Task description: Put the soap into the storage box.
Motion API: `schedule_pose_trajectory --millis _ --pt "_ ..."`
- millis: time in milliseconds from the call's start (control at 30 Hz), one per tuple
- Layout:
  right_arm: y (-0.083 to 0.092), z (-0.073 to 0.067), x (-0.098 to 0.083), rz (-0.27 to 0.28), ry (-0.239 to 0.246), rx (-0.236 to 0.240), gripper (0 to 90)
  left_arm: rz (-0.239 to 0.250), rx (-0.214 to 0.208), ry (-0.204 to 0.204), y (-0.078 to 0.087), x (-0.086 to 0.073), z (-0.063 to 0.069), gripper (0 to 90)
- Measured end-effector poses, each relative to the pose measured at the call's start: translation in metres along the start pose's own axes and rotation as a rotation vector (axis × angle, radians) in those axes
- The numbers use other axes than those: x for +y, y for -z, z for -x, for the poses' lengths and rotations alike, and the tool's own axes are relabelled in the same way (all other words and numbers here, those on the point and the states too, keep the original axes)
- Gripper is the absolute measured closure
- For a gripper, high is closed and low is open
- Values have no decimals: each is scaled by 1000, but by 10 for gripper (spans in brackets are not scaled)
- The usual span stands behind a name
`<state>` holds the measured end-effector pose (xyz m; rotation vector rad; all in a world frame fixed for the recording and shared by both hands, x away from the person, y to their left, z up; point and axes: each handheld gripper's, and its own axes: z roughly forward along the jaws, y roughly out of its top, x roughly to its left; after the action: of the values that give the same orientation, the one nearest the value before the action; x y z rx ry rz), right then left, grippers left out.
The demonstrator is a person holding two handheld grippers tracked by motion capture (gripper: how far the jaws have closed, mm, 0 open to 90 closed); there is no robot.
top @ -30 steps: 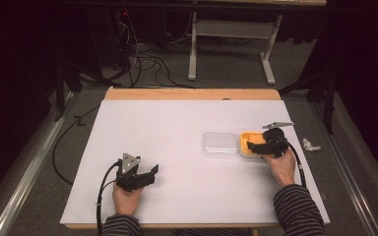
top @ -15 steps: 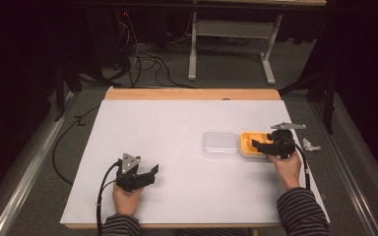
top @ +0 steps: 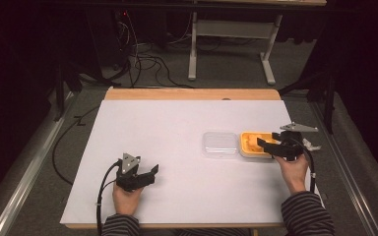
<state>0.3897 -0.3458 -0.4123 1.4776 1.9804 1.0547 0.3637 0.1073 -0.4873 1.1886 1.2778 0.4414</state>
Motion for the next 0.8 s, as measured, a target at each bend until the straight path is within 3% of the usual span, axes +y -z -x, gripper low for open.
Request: schedule_pose_trajectory --millis 367,800 --pt "18 -2 -3 45 5 11 305 1 1 1 0 0 0 229" --pt "31 1 -9 56 -5 18 294 1 1 0 0 0 0 227"
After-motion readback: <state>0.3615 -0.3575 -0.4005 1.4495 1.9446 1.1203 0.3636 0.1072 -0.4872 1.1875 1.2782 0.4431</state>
